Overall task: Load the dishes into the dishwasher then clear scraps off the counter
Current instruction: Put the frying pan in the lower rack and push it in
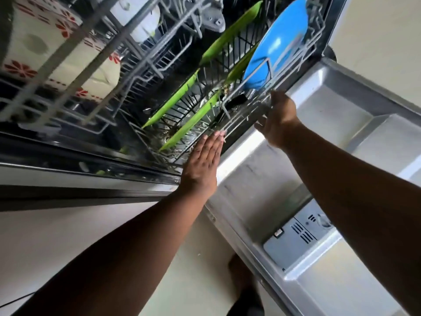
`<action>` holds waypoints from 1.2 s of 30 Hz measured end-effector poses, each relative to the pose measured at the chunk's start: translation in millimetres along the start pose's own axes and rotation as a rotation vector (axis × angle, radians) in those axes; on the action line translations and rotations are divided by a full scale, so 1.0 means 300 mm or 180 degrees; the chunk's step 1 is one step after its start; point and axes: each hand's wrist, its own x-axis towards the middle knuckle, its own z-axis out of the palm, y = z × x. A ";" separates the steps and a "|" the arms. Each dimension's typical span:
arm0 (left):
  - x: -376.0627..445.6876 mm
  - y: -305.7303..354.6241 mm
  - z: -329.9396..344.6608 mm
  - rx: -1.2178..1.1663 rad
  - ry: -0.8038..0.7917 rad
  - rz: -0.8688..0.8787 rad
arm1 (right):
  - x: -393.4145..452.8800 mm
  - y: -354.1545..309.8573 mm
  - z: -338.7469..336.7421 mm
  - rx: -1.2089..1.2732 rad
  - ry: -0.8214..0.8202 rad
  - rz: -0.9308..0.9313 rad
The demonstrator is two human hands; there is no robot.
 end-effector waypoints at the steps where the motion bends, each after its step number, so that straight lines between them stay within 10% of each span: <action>1: -0.002 0.005 -0.002 -0.0159 0.0023 -0.0031 | -0.015 0.023 -0.034 -0.0064 0.0098 0.0028; 19: -0.572 0.828 -0.321 -0.2032 -0.0256 0.1290 | -0.884 0.345 -1.196 -0.3612 0.2582 -0.0443; 24: -0.769 1.164 -0.437 -0.2280 -0.0291 0.2195 | -0.959 0.364 -1.466 -0.2502 0.3053 0.0162; 28: -0.837 1.290 -0.498 -0.1819 0.0099 0.2841 | -0.936 0.425 -1.581 -0.0183 0.2209 0.1222; 36: -0.893 1.284 -0.503 -0.1735 0.0167 0.2480 | -0.913 0.507 -1.568 0.0722 0.1870 0.1228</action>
